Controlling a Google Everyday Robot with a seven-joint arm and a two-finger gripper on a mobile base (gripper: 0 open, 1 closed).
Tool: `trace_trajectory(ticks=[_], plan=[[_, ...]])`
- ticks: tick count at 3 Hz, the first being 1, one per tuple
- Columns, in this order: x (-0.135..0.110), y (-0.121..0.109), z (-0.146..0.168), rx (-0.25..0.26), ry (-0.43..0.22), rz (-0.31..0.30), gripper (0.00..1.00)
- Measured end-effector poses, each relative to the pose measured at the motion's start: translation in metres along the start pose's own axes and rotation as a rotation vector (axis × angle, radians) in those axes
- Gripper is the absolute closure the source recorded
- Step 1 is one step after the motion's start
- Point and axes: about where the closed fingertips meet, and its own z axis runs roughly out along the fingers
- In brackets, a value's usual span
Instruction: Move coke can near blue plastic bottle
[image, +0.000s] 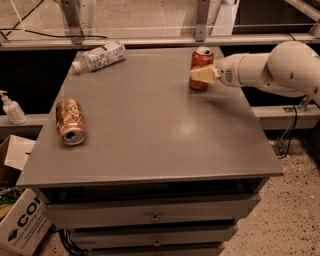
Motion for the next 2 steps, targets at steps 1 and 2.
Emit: trace_trajectory(ticks=[1,2], plan=[[-0.023,0.003,0.009,-0.018,-0.045,0.001,0.88],[-0.065,0.004,0.016,-0.035,-0.129,0.000,1.00]])
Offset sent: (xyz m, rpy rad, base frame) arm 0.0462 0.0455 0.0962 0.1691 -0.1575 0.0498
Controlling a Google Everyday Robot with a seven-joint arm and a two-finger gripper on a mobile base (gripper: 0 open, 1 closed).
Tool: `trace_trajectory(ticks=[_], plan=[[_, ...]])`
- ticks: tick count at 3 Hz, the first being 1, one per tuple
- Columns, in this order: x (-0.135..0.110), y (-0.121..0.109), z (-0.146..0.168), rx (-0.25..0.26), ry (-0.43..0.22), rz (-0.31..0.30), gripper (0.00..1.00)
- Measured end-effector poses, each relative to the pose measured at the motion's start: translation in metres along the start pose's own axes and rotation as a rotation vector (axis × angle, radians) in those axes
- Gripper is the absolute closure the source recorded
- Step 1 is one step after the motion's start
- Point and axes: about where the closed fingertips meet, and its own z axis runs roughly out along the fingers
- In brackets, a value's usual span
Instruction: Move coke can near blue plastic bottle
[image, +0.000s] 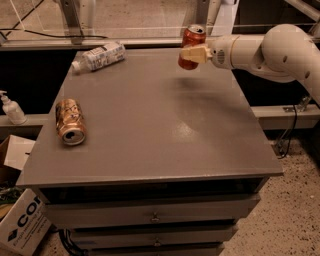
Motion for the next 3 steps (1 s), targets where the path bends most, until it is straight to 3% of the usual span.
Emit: trace_trajectory(ticks=[2,3], plan=[[-0.002,0.003,0.004,-0.016,-0.002,-0.005,1.00],[-0.005,0.021,0.035,-0.065,0.005,-0.023,1.00]])
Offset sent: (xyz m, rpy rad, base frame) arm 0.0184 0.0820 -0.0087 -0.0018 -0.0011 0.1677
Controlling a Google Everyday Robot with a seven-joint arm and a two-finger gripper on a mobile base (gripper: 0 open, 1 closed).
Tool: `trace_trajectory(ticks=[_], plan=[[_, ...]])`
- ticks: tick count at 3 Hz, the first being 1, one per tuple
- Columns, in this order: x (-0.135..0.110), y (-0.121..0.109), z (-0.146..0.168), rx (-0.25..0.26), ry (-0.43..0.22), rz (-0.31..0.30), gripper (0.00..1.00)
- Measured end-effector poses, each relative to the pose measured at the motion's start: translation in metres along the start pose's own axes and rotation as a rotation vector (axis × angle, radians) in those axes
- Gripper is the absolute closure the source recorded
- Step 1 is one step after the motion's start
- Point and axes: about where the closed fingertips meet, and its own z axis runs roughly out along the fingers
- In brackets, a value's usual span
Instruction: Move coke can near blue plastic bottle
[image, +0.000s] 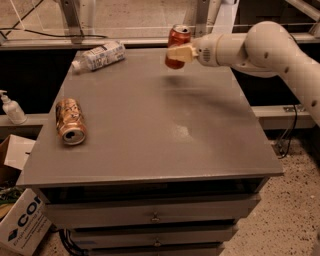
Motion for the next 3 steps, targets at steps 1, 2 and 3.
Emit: trace_trajectory(ticks=[1,2,3], plan=[[-0.008,0.019,0.051,-0.062,0.013,-0.038,1.00],[-0.013,0.029,0.087,-0.093,0.025,-0.065,1.00],[-0.016,0.032,0.117,-0.101,0.041,-0.092,1.00]])
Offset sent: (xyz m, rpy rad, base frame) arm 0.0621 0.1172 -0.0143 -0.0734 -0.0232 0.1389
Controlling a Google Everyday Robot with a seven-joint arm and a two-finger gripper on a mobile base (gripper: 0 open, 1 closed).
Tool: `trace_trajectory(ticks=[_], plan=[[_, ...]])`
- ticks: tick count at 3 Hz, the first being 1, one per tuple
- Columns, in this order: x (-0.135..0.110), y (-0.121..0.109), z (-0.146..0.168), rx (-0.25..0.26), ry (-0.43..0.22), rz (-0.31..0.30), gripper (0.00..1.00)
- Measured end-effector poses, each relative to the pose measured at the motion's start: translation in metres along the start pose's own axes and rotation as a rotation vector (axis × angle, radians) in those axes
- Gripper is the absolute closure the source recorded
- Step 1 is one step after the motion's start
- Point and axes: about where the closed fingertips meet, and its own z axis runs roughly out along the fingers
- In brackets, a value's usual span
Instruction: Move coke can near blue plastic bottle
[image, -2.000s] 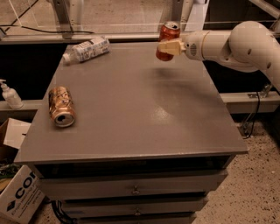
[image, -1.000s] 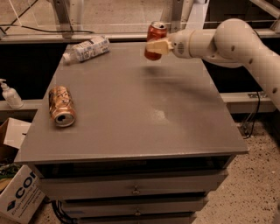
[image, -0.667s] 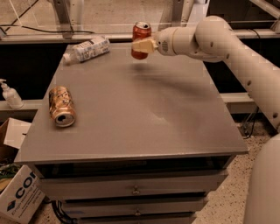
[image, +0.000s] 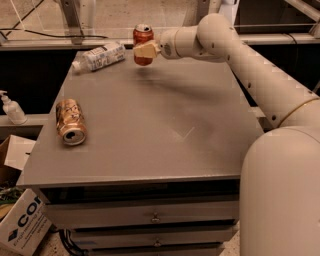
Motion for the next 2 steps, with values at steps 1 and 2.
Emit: trace_trajectory(ticks=[1,2], plan=[[0.000,0.002,0.026,-0.013,0.020,-0.019,1.00],[0.003,0.006,0.045,-0.028,0.035,-0.027,1.00]])
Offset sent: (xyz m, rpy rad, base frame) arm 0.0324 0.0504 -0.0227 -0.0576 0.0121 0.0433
